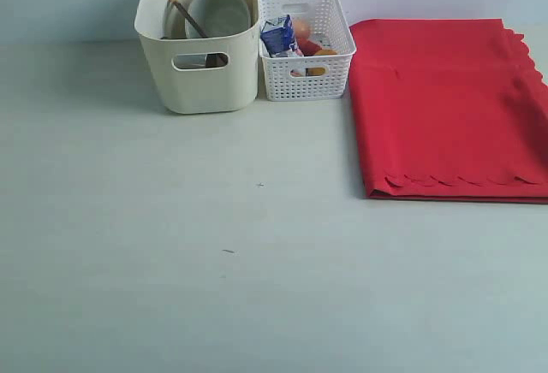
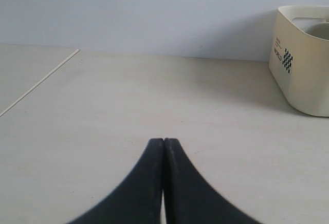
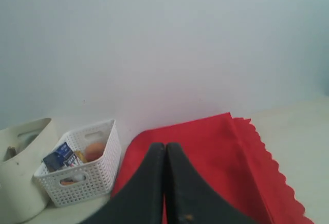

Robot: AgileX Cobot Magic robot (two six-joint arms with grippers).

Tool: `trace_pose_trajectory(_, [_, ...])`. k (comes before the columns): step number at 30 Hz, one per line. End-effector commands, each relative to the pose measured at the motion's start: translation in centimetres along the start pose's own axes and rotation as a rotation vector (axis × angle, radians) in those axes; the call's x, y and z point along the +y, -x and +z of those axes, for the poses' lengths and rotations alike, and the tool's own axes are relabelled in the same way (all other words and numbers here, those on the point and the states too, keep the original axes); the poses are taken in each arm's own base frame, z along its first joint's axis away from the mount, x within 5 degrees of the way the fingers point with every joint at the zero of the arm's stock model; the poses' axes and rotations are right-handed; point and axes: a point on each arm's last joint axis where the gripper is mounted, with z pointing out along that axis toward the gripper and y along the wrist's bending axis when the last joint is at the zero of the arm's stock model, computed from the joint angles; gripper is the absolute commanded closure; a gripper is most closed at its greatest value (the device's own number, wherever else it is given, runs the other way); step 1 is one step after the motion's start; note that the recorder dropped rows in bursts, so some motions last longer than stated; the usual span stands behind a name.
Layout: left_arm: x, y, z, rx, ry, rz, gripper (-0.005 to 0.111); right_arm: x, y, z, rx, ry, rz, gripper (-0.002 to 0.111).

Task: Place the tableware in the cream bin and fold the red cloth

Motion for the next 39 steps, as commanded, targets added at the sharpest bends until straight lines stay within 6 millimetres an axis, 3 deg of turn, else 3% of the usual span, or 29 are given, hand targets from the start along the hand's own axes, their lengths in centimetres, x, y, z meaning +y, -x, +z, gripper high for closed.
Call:
trace_pose_trajectory(1, [0.0,0.1,0.0,-0.01,0.0,-0.015,0.106,-0.3,-1.0,-0.2,0.095,-0.023,-0.002,0.108])
trace_pose_trajectory(11, [0.0,0.1,0.0,-0.01,0.0,-0.015,0.106,-0.5,-1.8,-0.3,0.185,-0.048,0.008,0.108])
trace_pose_trajectory(17, [0.0,0.1,0.0,-0.01,0.0,-0.015,0.106,-0.6,-2.0,-0.3,0.208,-0.049,-0.084,0.108])
trace_pose_trajectory(26, [0.0,0.1,0.0,-0.01,0.0,-0.015,0.106,-0.6,-2.2,-0.4,0.221,-0.052,-0.097,0.108])
trace_pose_trajectory(30, [0.0,0.1,0.0,-0.01,0.0,-0.015,0.106,-1.0,-3.5,-0.2,0.214,-0.046,-0.12,0.108])
trace_pose_trajectory(39, [0.0,0.1,0.0,-0.01,0.0,-0.015,0.106,-0.9,-3.3,-0.2,0.177,-0.037,-0.124,0.108])
